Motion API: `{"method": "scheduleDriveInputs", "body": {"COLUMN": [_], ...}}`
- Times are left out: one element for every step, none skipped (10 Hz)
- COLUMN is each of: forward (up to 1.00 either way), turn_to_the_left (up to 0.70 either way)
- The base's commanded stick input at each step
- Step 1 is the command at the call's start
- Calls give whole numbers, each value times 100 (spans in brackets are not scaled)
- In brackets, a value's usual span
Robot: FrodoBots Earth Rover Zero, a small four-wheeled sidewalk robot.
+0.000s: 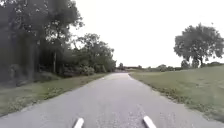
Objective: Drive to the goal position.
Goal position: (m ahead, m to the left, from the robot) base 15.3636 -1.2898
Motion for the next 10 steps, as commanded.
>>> {"method": "scheduleDriveInputs", "body": {"forward": [50, 50, 50, 50, 50, 50, 50, 50, 50, 50], "turn_to_the_left": [0, 0, 0, 28, 50, 50, 50, 12, 0, 4]}}
